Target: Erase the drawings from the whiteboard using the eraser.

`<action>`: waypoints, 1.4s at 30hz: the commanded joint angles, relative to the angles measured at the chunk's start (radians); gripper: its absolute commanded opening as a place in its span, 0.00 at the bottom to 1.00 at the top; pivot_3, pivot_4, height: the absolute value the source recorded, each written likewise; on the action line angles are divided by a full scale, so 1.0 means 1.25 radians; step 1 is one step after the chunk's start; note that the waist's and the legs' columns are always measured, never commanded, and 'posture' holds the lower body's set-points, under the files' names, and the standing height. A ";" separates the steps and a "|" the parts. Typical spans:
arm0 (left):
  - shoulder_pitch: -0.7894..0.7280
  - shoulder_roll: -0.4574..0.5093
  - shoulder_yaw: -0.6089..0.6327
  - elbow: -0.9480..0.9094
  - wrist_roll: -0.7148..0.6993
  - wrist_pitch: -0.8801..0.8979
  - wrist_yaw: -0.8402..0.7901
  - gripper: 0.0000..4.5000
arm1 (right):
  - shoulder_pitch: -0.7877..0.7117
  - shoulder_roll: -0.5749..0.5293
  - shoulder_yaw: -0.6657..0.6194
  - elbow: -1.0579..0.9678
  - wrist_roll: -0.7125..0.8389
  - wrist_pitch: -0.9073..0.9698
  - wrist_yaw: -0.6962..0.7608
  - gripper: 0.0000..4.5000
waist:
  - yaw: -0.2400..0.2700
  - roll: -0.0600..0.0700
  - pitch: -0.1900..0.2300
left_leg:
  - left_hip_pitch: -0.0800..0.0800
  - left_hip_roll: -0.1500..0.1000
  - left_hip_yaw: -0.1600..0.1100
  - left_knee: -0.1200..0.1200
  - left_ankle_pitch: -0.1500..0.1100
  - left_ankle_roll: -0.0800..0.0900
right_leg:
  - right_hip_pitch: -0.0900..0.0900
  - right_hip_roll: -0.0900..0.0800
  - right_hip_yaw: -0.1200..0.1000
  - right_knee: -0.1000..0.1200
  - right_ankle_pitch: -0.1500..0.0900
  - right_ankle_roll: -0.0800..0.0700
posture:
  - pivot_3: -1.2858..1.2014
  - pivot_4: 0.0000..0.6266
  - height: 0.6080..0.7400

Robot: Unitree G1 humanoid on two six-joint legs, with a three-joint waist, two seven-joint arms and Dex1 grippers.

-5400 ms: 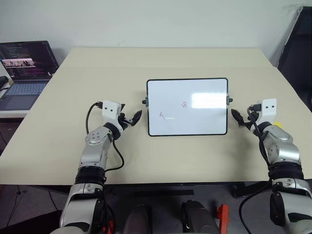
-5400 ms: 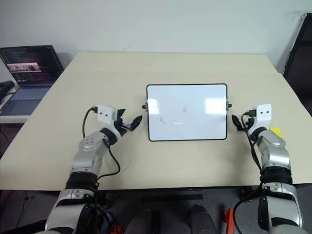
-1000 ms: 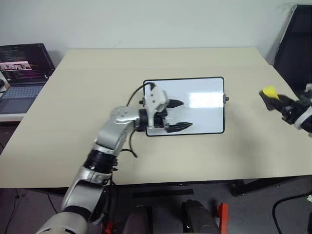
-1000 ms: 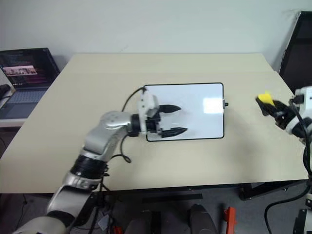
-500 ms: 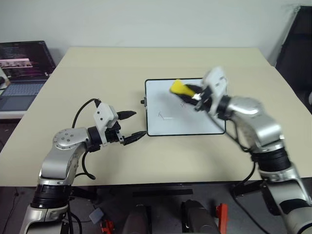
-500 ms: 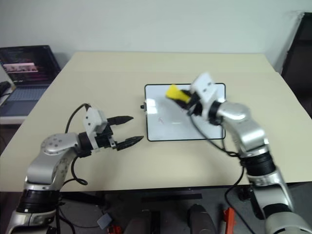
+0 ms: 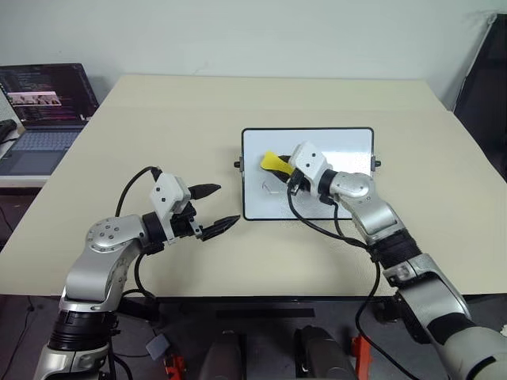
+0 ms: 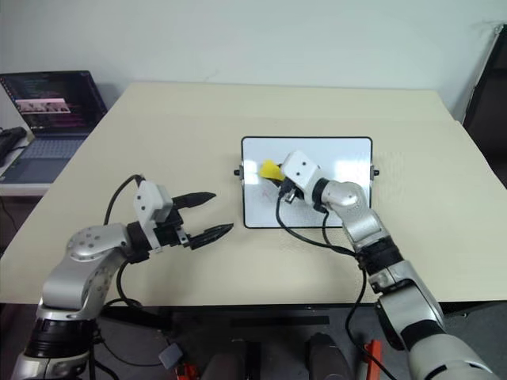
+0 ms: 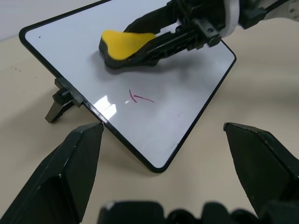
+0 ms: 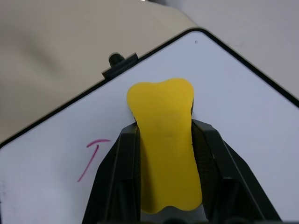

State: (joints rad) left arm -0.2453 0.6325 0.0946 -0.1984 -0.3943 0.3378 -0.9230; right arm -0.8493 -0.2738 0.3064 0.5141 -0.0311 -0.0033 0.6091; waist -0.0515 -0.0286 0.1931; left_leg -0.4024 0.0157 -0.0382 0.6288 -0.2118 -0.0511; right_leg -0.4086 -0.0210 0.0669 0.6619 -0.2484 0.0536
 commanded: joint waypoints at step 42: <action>-0.063 0.002 -0.008 0.012 -0.012 -0.007 0.003 1.00 | -0.013 -0.017 0.036 0.235 -0.130 -0.137 0.010 0.25 | -0.003 -0.006 -0.005 | 0.005 0.000 0.000 0.001 0.005 0.006 | 0.004 0.000 0.001 0.001 0.002 -0.003 | 0.52 0.24 1.00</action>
State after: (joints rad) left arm -0.3018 0.6346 0.0808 -0.1747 -0.3996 0.3389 -0.9164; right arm -0.9161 -0.2677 0.3344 0.7583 -0.1540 -0.2104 0.5863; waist -0.0556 -0.0357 0.1869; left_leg -0.3962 0.0152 -0.0382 0.6298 -0.2057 -0.0430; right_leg -0.4034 -0.0206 0.0684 0.6629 -0.2460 0.0504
